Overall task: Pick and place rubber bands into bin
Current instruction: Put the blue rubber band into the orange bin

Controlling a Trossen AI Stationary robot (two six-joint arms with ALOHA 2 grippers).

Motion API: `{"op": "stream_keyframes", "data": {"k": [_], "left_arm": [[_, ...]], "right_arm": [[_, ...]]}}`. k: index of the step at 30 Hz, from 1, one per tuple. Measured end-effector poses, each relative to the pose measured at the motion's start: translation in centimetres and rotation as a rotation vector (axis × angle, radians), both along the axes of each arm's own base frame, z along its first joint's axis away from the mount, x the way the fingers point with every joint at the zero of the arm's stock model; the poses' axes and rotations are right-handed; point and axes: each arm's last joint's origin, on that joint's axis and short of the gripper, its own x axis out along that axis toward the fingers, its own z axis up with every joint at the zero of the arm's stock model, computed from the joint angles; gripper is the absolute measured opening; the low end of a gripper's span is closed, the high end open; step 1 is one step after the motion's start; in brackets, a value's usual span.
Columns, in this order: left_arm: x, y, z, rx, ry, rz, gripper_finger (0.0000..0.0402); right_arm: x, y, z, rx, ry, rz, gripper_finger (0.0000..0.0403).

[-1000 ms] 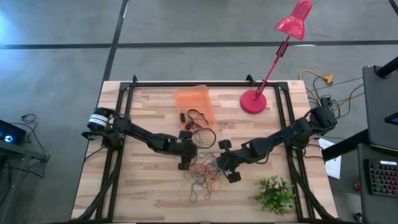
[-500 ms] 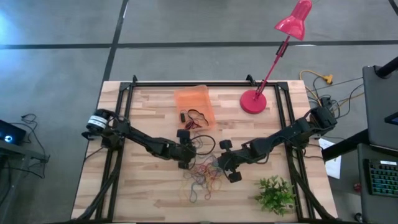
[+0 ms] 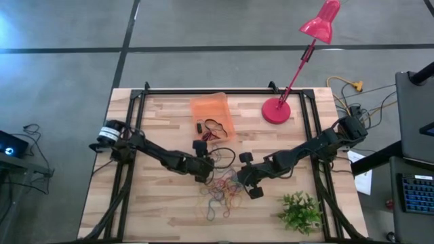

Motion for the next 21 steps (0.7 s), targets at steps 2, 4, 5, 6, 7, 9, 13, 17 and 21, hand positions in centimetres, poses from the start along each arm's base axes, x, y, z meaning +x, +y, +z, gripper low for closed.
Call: {"op": "stream_keyframes", "data": {"k": [2,4,5,6,7,9,13,17,21], "left_arm": [[-0.1,-0.6,0.1,-0.007,0.005,-0.022,0.0193],[-0.3,-1.2,0.3,-0.024,0.018,-0.053,0.0193],[-0.4,-1.4,0.4,-0.034,0.024,-0.066,0.0193],[-0.5,-1.6,0.4,-0.042,0.029,-0.072,0.0193],[-0.6,-1.8,0.4,-0.052,0.039,-0.071,0.0193],[-0.9,-2.3,0.4,-0.075,0.054,-0.074,0.0193],[-1.7,-3.3,0.2,-0.110,0.096,-0.078,0.0193],[-2.6,-4.0,0.1,-0.156,0.155,-0.081,0.0193],[-3.5,-4.7,0.5,-0.232,0.200,-0.093,0.0193]], "right_arm": [[0.0,0.0,0.0,0.000,0.000,0.000,0.0057],[0.0,0.0,0.0,0.000,0.000,0.000,0.0057],[0.0,0.0,0.0,0.000,0.000,0.000,0.0057],[0.0,0.0,0.0,0.000,-0.001,0.000,0.0057],[0.0,0.0,0.0,0.000,-0.001,0.000,0.0057],[0.0,0.0,0.0,0.000,-0.001,0.000,0.0057],[0.0,0.0,0.0,0.000,-0.001,0.000,0.0057],[0.0,0.0,0.0,0.000,-0.001,0.000,0.0057],[0.0,0.0,0.0,0.000,-0.001,0.000,0.0057]]}}
